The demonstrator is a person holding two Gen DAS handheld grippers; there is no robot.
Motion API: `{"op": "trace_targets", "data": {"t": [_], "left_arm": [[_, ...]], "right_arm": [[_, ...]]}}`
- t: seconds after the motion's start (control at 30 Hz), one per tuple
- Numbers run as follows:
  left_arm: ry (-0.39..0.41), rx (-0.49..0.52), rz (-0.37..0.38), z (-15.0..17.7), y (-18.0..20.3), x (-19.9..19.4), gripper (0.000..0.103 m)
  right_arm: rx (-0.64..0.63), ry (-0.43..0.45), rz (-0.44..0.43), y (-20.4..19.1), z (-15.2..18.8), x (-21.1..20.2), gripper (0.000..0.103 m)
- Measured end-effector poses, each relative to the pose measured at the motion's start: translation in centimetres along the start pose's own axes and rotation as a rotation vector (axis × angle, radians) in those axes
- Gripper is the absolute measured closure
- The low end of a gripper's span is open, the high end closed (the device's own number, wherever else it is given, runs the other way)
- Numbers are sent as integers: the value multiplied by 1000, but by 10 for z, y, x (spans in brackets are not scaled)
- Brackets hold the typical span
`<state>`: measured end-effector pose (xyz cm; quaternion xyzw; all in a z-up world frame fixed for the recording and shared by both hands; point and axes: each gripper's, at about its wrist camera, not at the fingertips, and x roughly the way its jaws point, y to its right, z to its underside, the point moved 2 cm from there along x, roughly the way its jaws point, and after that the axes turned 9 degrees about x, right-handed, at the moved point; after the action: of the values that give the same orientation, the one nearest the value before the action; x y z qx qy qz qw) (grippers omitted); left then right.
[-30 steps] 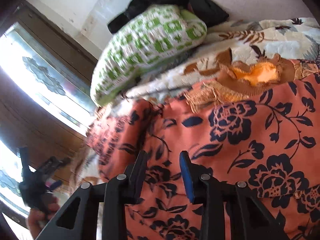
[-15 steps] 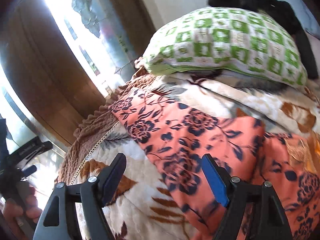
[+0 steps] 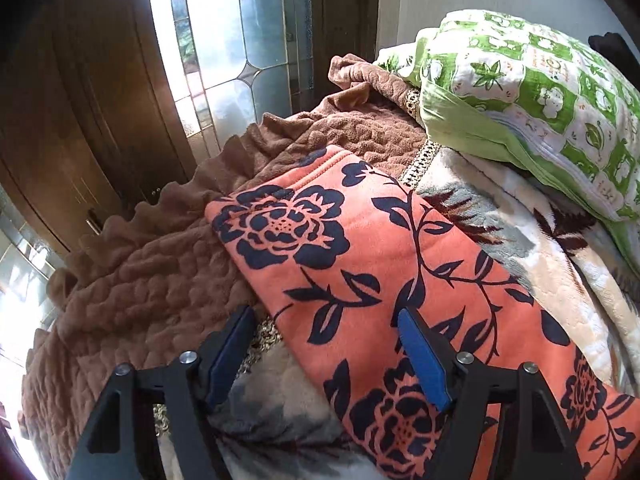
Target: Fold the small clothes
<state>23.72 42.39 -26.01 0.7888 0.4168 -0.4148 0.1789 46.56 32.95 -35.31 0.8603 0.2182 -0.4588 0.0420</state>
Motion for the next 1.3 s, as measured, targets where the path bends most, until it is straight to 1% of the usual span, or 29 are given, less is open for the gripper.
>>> {"op": "trace_targets", "data": {"t": [0.03, 0.07, 0.1, 0.13, 0.2, 0.27, 0.37, 0.43, 0.5, 0.6, 0.67, 0.73, 0.8, 0.87, 0.9, 0.93, 1.03, 1.07, 1.1, 1.13, 1.17, 1.23, 1.3], "left_arm": [[-5, 9, 1, 0, 2, 1, 0], [-8, 15, 2, 0, 3, 2, 0], [-8, 17, 4, 0, 4, 2, 0], [-8, 16, 9, 0, 5, 1, 0], [-2, 14, 25, 1, 9, -2, 0], [10, 31, 60, 2, 17, -7, 0], [36, 114, 130, 8, 45, -18, 0], [47, 200, 209, 17, 73, -28, 0], [50, 292, 273, 30, 104, -37, 0], [46, 412, 365, 55, 151, -52, 0], [21, 457, 451, 72, 179, -60, 0], [3, 494, 498, 89, 205, -67, 0], [2, 545, 513, 107, 231, -73, 0], [4, 596, 519, 125, 256, -79, 0], [4, 624, 525, 133, 267, -82, 0], [5, 654, 531, 142, 279, -85, 0], [31, 744, 509, 168, 305, -93, 0], [40, 774, 501, 176, 311, -95, 0], [46, 804, 495, 183, 317, -97, 0], [51, 831, 487, 189, 322, -98, 0], [57, 853, 478, 193, 325, -98, 0], [66, 887, 456, 201, 329, -98, 0], [54, 910, 423, 205, 332, -92, 0]], "right_arm": [[11, 11, -11, 2, -3, -2, 68], [11, 14, -22, 4, -6, -6, 78], [17, 27, -14, 6, -8, -12, 95], [23, 54, 0, 11, -10, -22, 95], [73, 104, -37, 29, -13, -45, 95], [150, 144, -82, 52, -15, -73, 95], [252, 229, -137, 100, -8, -131, 95], [319, 286, -152, 140, 4, -174, 95], [401, 330, -170, 185, 23, -215, 95], [541, 413, -158, 262, 67, -274, 95], [631, 457, -112, 314, 105, -307, 95], [714, 481, -48, 364, 146, -334, 95], [816, 484, 13, 411, 194, -349, 95], [910, 455, 68, 453, 242, -350, 95], [946, 430, 82, 470, 264, -347, 94], [984, 398, 78, 486, 285, -342, 91], [1176, 256, 41, 521, 342, -319, 90], [1231, 230, 15, 529, 356, -313, 90], [1264, 255, -39, 534, 368, -313, 89], [1278, 295, -73, 538, 374, -317, 88], [1270, 322, -62, 540, 376, -323, 87], [1220, 362, -3, 543, 370, -336, 85], [1196, 436, 53, 545, 365, -353, 85]]}}
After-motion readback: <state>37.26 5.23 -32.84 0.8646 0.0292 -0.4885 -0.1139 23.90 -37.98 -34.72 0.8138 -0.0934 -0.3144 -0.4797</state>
